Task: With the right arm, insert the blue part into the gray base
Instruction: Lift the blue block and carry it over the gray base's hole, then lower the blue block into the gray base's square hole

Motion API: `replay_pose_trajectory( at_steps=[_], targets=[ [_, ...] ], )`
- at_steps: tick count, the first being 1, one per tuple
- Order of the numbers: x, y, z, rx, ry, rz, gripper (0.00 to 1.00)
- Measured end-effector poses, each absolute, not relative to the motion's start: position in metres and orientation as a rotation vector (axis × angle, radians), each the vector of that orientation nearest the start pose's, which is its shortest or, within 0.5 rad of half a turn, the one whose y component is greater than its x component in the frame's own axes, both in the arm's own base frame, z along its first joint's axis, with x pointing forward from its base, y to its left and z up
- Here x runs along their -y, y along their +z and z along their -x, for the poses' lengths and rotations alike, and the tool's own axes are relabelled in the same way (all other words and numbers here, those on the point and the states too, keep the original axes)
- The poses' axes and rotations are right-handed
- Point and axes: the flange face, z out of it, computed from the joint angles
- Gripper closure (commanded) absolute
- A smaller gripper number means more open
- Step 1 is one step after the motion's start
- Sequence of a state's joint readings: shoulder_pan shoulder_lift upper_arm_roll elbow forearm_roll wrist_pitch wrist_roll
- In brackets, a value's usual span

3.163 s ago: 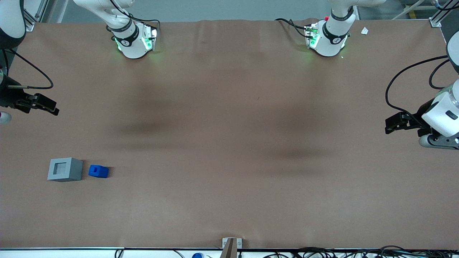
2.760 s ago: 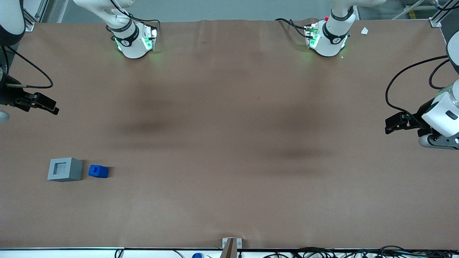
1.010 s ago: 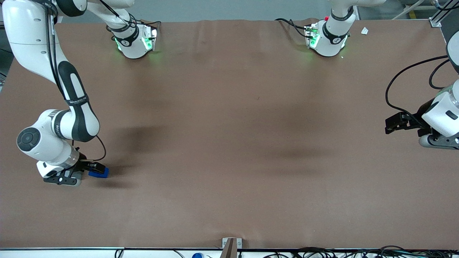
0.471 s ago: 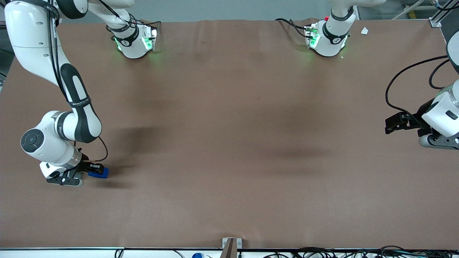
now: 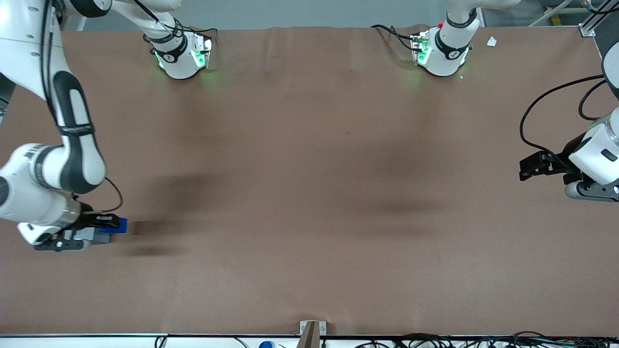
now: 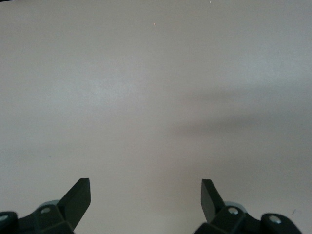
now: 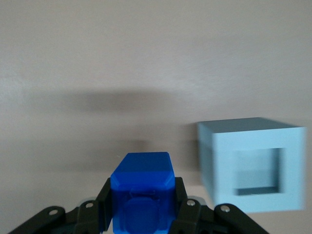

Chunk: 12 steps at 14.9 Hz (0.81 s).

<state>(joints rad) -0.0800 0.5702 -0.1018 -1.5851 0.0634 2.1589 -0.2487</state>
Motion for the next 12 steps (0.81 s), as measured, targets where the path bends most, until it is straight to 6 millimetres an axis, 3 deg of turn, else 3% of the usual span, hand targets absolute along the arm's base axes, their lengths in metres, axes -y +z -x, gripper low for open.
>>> replay_pose_trajectory(
  at_steps=[3,5,12],
  targets=[
    [0.162,0.317,-0.679,0.156,-0.035,3.146,1.0],
    [0.181,0.319,-0.676,0.154,-0.042,3.145,1.0],
    [0.197,0.311,-0.671,0.097,-0.042,3.124,1.0]
  ],
)
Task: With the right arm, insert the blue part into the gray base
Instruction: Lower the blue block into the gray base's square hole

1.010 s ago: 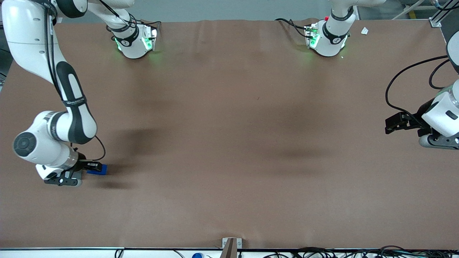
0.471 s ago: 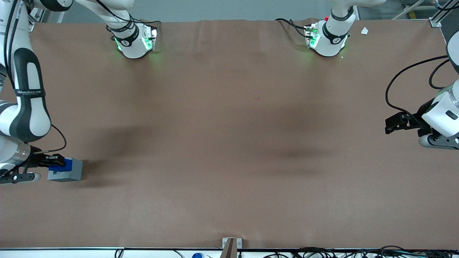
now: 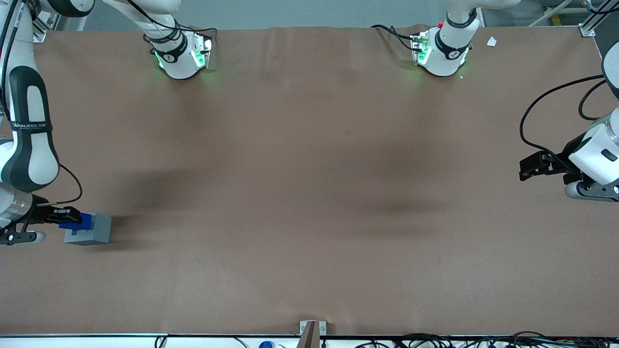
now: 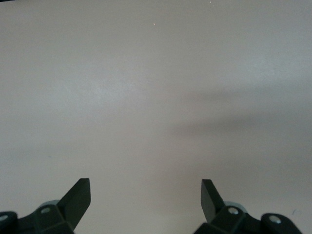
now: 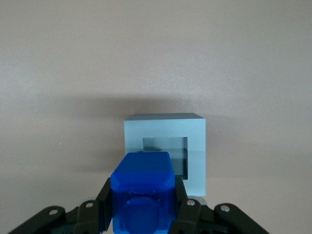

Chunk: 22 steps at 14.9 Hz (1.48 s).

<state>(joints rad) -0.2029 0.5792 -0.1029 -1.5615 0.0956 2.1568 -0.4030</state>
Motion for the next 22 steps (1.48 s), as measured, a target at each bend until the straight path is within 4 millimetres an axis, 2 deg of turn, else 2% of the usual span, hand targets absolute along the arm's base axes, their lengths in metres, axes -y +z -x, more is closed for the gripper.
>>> replay_pose_trajectory(
  at_steps=[4,22],
  targets=[
    [0.204,0.302,-0.669,0.075,-0.03,3.117,1.0],
    [0.217,0.299,-0.681,0.057,-0.058,3.127,1.0]
  ],
)
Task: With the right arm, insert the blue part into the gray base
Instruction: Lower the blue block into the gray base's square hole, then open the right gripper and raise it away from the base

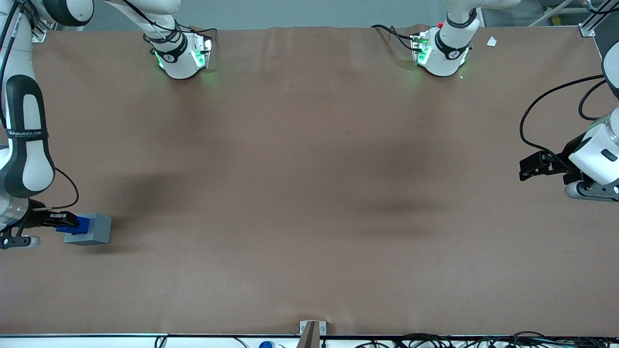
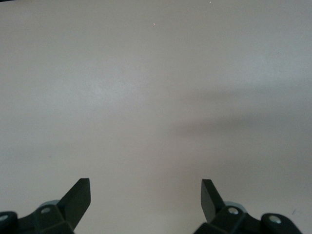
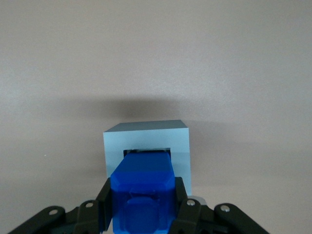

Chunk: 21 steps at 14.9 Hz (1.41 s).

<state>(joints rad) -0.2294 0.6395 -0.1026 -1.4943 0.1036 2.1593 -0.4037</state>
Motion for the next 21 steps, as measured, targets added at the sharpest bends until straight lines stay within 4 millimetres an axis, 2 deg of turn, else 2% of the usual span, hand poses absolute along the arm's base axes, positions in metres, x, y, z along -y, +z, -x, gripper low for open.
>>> replay_pose_trajectory(
  at_steps=[5,6,7,8,9,10,11,14,16,18,19,21],
  targets=[
    [0.22,0.29,-0.682,0.055,-0.047,3.126,1.0],
    [0.22,0.289,-0.682,0.055,-0.046,3.126,0.96],
    [0.22,0.288,-0.682,0.055,-0.047,3.127,0.75],
    [0.219,0.288,-0.683,0.056,-0.053,3.127,0.24],
    [0.219,0.288,-0.683,0.054,-0.061,3.127,0.19],
    [0.219,0.288,-0.684,0.046,-0.069,3.122,0.05],
    [0.219,0.287,-0.684,0.036,-0.078,3.115,0.02],
    [0.218,0.29,-0.687,0.006,-0.103,3.098,0.01],
    [0.217,0.305,-0.694,0.011,-0.148,3.099,0.01],
    [0.212,0.33,-0.698,0.016,-0.155,3.092,0.01],
    [0.207,0.349,-0.698,0.015,-0.143,3.084,0.01],
    [0.188,0.398,-0.688,-0.01,-0.086,3.057,0.01]
  ],
)
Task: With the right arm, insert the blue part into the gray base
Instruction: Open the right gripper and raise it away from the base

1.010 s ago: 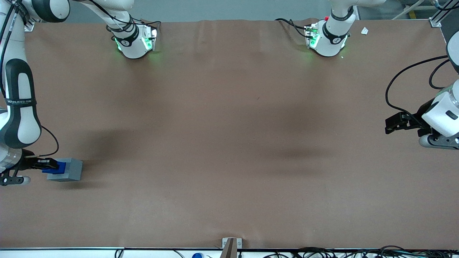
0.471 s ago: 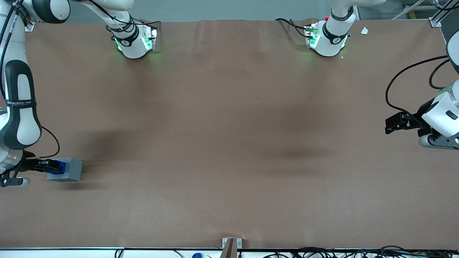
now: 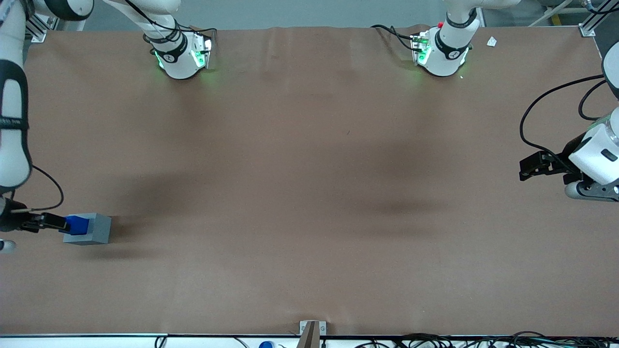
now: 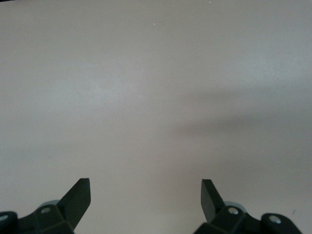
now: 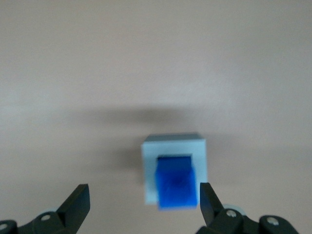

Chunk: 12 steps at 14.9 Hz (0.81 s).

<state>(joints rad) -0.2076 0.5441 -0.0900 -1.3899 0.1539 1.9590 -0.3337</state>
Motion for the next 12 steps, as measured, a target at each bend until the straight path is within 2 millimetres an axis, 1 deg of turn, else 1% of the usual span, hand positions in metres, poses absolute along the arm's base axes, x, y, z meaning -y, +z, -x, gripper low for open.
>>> replay_pose_trajectory(
  at_steps=[3,5,6,7,8,9,12],
  targets=[
    [0.147,0.478,-0.661,-0.067,0.023,3.04,0.01],
    [0.119,0.521,-0.641,-0.103,0.081,3.048,0.01],
    [0.107,0.537,-0.632,-0.119,0.099,3.049,0.01],
    [0.098,0.549,-0.624,-0.137,0.11,3.05,0.01],
    [0.092,0.556,-0.616,-0.152,0.117,3.051,0.0],
    [0.088,0.56,-0.611,-0.164,0.12,3.05,0.0],
    [0.083,0.561,-0.602,-0.183,0.135,3.054,0.0]
  ],
)
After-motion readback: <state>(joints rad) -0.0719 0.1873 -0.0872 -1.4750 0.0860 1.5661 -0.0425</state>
